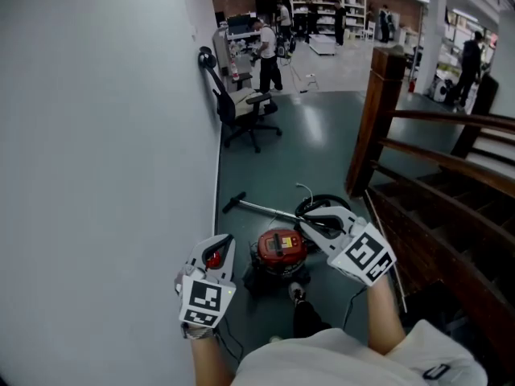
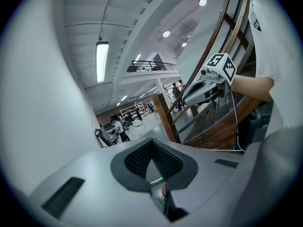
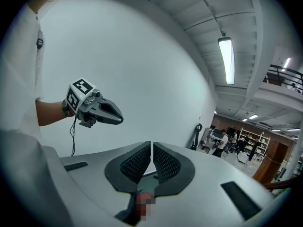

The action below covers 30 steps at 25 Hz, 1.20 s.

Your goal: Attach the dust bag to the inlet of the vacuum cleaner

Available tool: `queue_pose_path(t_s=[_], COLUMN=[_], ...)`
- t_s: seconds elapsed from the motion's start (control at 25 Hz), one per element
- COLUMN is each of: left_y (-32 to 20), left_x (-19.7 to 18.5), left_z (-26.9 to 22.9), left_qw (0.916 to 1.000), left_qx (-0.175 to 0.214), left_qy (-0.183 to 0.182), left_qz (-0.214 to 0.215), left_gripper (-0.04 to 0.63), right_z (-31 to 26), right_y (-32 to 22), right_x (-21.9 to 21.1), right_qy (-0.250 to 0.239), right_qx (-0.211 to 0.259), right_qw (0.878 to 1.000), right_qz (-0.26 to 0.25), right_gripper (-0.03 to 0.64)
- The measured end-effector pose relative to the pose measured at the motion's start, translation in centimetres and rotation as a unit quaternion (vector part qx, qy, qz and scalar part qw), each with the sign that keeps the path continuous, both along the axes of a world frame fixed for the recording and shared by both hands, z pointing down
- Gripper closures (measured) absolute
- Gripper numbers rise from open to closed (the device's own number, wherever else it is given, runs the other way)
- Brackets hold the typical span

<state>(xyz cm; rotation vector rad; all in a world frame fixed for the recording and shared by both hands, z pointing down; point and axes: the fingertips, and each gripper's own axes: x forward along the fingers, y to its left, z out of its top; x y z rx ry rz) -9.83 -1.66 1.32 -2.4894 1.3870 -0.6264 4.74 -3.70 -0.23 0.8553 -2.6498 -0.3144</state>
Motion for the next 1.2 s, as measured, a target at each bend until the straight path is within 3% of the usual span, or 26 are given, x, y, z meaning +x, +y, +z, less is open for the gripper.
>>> queue_pose_path(t_s=[0.44, 1.2], left_y=[1.1, 1.9], left_x=[-0.1, 0.7], left_z=[-3.0, -2.3], left_qw=[0.9993, 0.9994], left_qx=[0.035, 0.029], left_qy=[-0.014, -0.020], left_qz=[0.002, -0.004], left_gripper=[0.594, 0.594], right_z=[-2.5, -1.6], right_y=[0.3, 1.2], right_x=[0.1, 1.5], right_qy=[-0.019, -0.004], right_qx=[0.014, 0.008], right_qw=[1.000, 1.000], right_qz=[0.008, 0.013], right_gripper=[0.588, 0.589])
